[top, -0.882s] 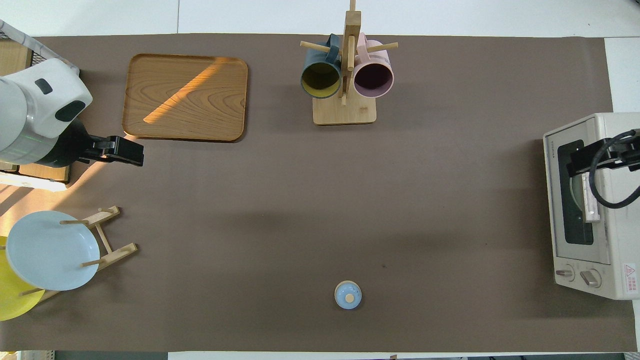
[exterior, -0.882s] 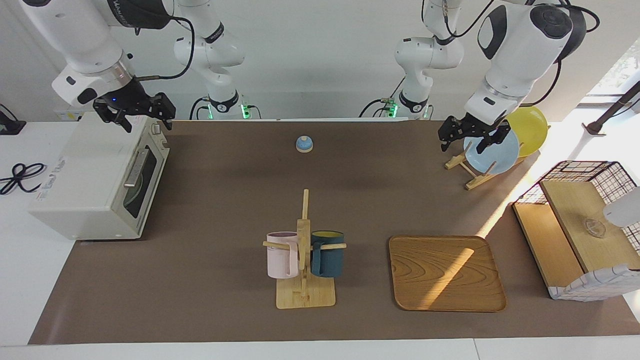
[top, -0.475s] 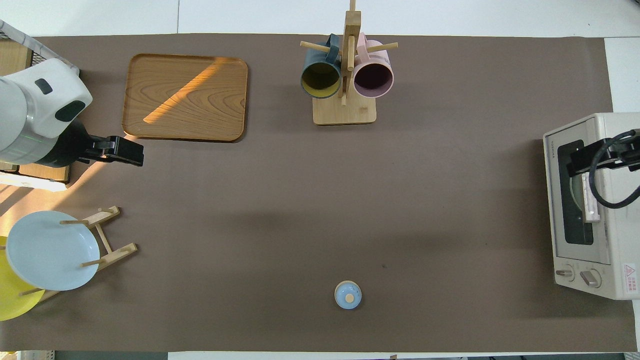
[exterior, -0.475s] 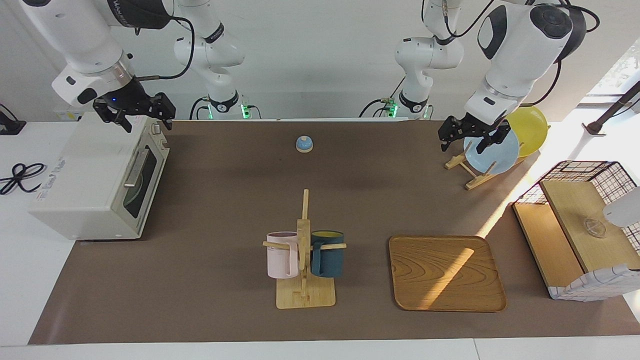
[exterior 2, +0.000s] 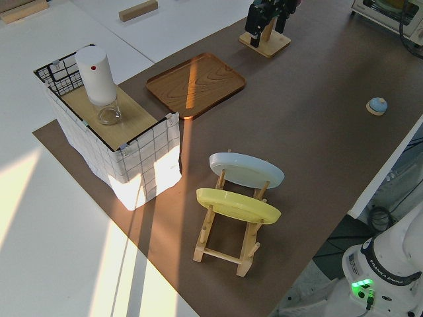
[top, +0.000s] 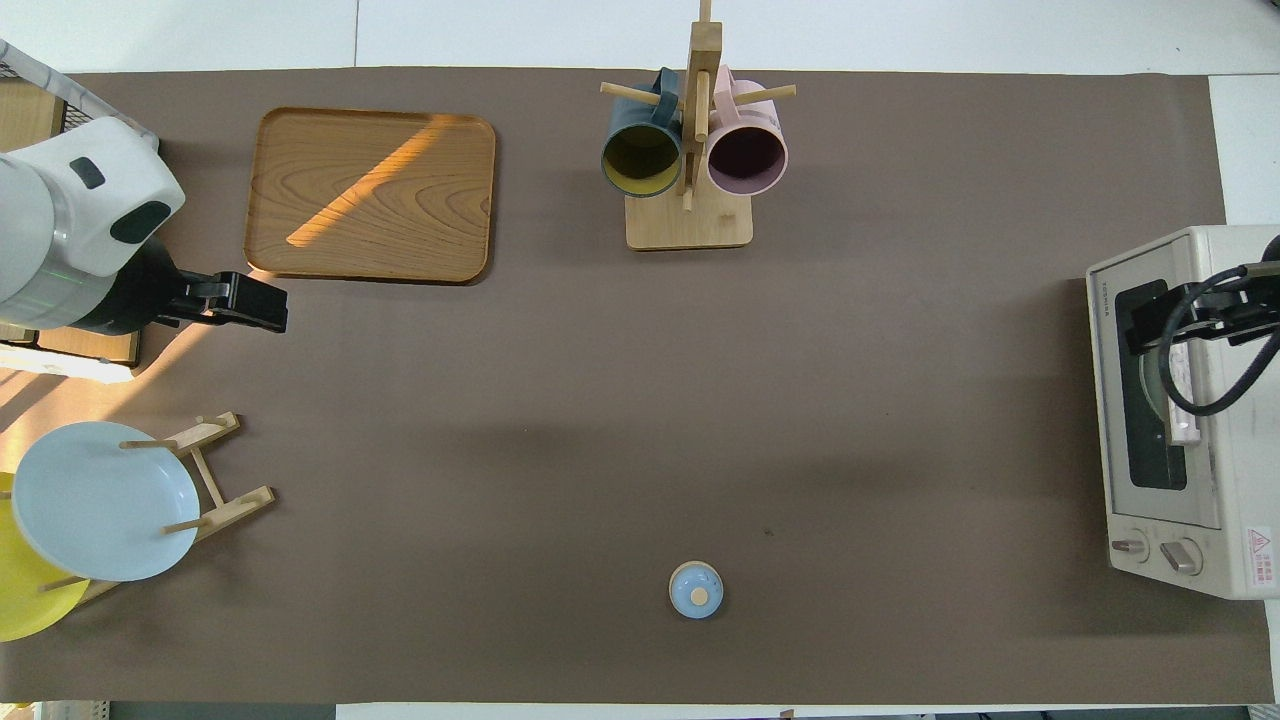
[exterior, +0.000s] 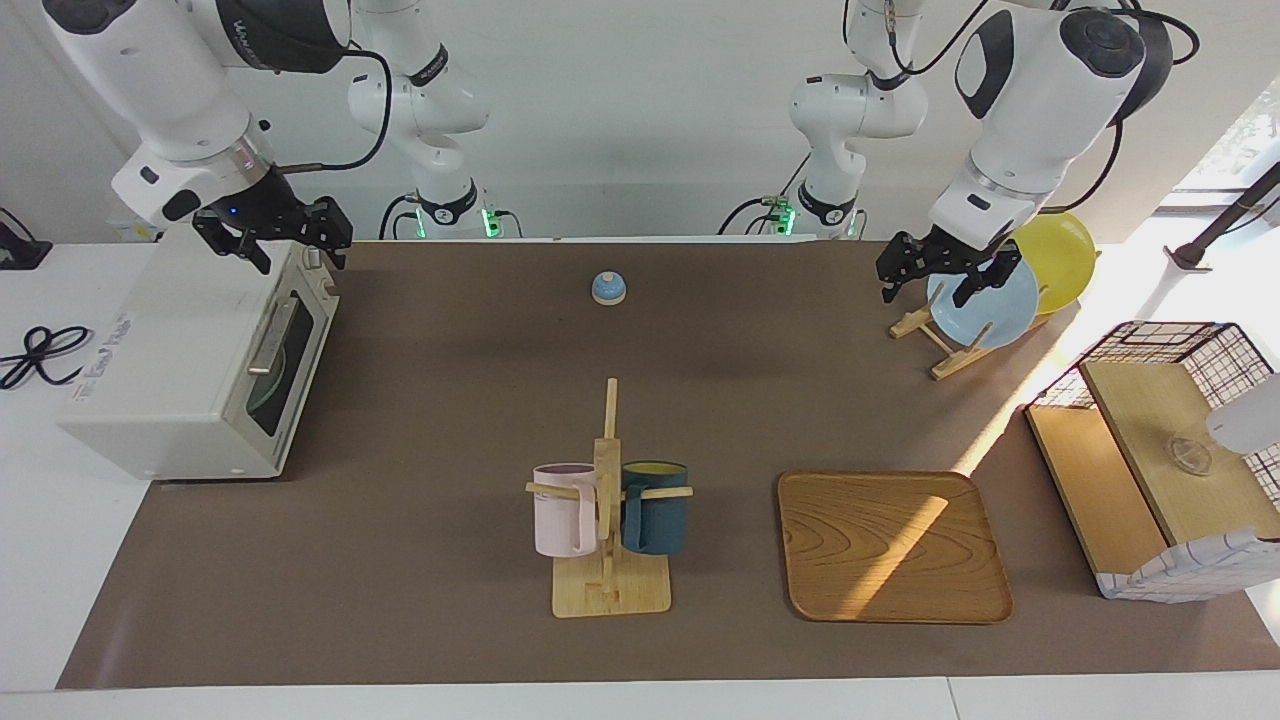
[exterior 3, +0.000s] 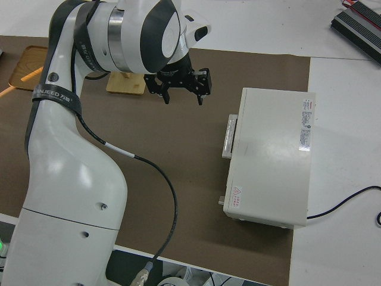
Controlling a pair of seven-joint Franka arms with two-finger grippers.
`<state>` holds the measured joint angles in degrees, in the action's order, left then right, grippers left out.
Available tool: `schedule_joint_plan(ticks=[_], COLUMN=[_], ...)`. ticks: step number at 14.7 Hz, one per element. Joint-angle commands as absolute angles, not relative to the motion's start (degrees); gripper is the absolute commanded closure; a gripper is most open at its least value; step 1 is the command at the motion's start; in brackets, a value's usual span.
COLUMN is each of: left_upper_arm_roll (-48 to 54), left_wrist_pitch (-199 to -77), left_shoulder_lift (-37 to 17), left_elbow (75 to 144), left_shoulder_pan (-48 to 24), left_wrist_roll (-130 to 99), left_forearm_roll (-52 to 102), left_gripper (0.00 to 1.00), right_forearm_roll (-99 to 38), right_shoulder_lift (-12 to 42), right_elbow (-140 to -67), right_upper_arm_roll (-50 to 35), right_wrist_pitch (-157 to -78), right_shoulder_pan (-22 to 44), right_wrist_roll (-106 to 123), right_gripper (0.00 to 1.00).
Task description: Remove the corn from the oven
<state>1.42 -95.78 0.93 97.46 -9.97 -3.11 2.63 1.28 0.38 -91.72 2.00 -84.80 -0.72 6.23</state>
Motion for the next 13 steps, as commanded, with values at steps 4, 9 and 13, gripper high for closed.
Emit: schedule_joint_plan(ticks=[4, 9, 13], left_upper_arm_roll=[1.49, 1.49, 1.49], left_wrist_pitch=[-95.71, -95.71, -95.71], left_shoulder_lift=[1.58, 1.58, 1.58], left_elbow=[97.56, 97.56, 97.56], left_shoulder_pan=[-9.49, -9.49, -9.49], left_wrist_roll=[-2.64, -2.64, -2.64], left_forearm_roll=[3.34, 3.34, 3.25], left_gripper=[0.00, 0.00, 0.00], right_forearm_roll=[0.97, 3.78, 9.66], right_shoulder_lift=[-8.27, -5.37, -4.22], right_elbow=[-115.39, -115.66, -115.66], right_upper_arm_roll=[2.02, 2.11, 2.02], right_wrist_pitch=[-105.55, -106.17, -106.61], right_shoulder_pan=[-3.78, -7.02, -7.74], right_wrist_roll=[9.40, 8.79, 9.32], right_gripper=[1.00, 1.00, 1.00])
